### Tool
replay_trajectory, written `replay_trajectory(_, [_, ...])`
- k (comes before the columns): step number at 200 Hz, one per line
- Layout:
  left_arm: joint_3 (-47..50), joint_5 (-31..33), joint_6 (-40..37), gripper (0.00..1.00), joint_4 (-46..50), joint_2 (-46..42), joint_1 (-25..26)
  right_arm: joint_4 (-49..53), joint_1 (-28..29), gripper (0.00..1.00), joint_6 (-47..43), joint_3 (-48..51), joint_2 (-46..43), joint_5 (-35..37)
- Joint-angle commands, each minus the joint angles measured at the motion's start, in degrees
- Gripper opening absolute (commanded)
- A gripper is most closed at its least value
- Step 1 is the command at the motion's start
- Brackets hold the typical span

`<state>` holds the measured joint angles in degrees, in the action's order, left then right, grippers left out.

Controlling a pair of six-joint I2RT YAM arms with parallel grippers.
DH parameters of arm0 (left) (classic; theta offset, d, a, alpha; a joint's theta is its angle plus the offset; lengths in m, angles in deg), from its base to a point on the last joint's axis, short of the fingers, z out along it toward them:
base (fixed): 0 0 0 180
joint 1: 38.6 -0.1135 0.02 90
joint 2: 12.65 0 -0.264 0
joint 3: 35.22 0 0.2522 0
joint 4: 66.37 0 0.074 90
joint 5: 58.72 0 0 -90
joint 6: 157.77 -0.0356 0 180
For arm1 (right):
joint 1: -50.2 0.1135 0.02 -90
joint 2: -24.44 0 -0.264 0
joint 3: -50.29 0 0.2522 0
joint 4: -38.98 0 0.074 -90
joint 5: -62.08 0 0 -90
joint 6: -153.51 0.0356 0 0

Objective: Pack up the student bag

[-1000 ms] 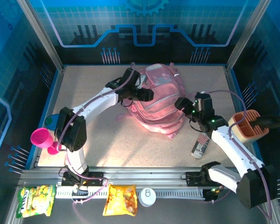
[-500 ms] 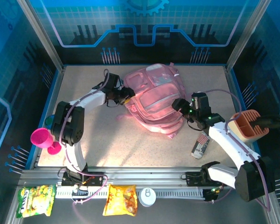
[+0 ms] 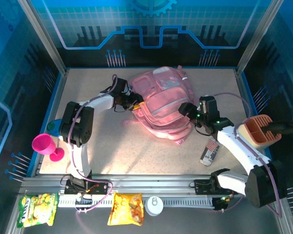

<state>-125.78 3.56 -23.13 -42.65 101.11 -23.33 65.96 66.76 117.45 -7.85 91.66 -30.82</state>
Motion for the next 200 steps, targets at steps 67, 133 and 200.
replay_trajectory(67, [0.28,-3.16,-1.75,0.03,-1.23,-4.75,-0.33,-3.73,1.99,0.67,-4.74,-10.67,15.46,-8.45])
replay_trajectory(133, [7.73,-2.83,1.99,0.00,-3.47,-13.99,-0.33,-2.30,-0.65,0.64,-14.69,-27.00,32.58,-10.03])
replay_trajectory(200, [9.12,-4.18,3.26,0.00,-2.39,-15.86,0.51,5.60,-1.93,0.69,-20.53,-33.27,32.72,-7.47])
